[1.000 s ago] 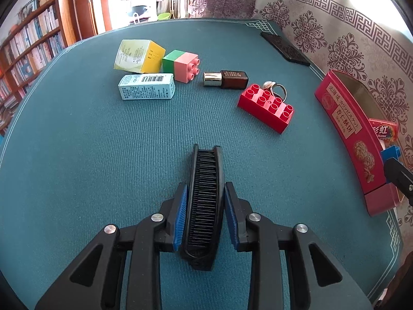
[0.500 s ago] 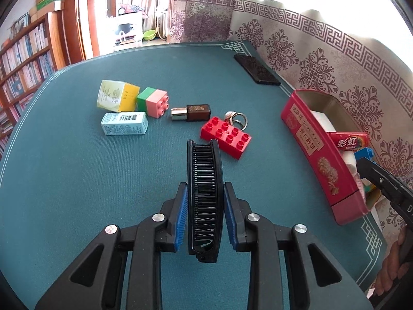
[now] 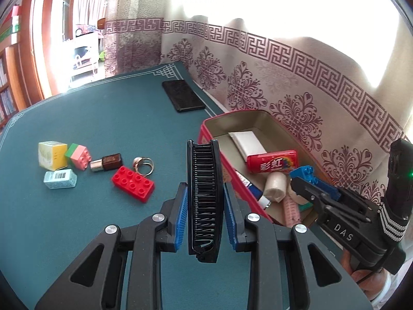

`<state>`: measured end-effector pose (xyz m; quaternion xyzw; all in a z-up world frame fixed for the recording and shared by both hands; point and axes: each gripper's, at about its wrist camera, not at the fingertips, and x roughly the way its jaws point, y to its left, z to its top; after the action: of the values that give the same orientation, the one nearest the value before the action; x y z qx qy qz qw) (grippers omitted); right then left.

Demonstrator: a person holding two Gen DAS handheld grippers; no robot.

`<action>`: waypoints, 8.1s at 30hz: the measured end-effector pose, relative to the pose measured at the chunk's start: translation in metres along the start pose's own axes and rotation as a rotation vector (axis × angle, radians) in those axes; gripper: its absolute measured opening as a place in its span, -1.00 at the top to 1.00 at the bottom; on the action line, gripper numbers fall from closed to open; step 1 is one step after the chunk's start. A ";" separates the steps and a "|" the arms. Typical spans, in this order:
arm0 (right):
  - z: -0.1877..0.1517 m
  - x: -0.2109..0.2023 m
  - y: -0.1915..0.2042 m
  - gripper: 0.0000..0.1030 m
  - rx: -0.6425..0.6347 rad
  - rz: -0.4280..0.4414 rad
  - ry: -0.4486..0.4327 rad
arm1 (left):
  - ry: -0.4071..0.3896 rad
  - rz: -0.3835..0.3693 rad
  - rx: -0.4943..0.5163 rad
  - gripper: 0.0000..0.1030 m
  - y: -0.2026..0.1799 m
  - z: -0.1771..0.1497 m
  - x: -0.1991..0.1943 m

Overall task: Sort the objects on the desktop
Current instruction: 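Carry the black comb and blue block into the red tin and release both, then move both open tools back toward the red block and gold ring, then grasp the red block with left tool while right tool grasps the gold ring, then carry the red block and gold ring into the red tin and release both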

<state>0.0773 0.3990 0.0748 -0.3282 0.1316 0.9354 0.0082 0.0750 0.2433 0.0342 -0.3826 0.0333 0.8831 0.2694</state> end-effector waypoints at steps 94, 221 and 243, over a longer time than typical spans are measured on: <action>-0.049 0.038 0.095 -0.60 -0.153 0.180 0.140 | 0.157 0.235 -0.265 -0.50 0.184 -0.015 0.083; 0.000 0.001 0.015 0.31 0.036 -0.031 0.055 | 0.043 0.214 -0.251 0.34 0.148 -0.066 0.011; -0.011 -0.001 -0.004 0.15 -0.039 -0.014 0.049 | -0.002 0.056 -0.037 0.34 0.030 -0.004 0.000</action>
<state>0.0856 0.4002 0.0661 -0.3521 0.1112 0.9293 0.0049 0.0627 0.2166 0.0266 -0.3854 0.0274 0.8912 0.2375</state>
